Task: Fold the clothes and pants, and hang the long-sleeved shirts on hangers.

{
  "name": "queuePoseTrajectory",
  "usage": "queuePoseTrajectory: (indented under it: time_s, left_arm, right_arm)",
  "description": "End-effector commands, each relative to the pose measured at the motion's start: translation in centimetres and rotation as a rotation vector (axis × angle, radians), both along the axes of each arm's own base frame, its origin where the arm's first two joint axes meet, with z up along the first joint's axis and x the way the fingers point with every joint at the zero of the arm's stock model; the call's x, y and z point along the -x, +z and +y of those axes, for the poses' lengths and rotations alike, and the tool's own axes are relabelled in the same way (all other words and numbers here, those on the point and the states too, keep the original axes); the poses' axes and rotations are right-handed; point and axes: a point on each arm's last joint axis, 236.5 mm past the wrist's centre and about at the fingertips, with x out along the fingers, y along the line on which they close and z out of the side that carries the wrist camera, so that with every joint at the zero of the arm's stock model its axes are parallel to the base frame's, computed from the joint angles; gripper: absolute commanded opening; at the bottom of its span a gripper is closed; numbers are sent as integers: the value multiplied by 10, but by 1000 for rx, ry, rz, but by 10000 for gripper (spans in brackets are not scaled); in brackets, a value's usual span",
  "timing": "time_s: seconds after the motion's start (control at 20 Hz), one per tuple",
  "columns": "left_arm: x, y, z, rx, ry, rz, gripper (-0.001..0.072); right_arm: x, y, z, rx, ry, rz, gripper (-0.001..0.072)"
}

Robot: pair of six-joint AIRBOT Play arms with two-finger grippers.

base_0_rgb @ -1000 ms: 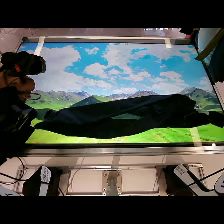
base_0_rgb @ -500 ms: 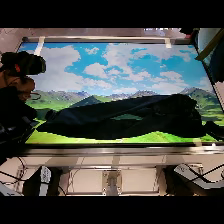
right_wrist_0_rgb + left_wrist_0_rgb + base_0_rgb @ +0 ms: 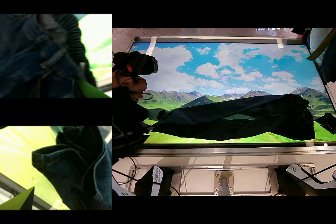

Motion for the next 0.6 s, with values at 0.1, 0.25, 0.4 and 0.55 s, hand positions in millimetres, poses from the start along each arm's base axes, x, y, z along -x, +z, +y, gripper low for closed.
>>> queuePoseTrajectory:
  time_s: [0.1, 0.25, 0.4, 0.55]
  left_arm:
    - [5, -24, 9, 22, 33, 72, 543]
    - [-7, -41, 7, 106, 64, 78, 543]
    - [-35, -40, -4, 204, 48, -28, 536]
    - [-54, -39, -4, 241, 57, -104, 469]
  right_arm:
    - [-38, 70, 33, -70, -10, -269, 420]
    - [-44, 108, 46, -32, -5, -378, 419]
    - [-36, 128, 62, 10, 31, -405, 408]
    - [-27, 138, 76, 33, 67, -407, 408]
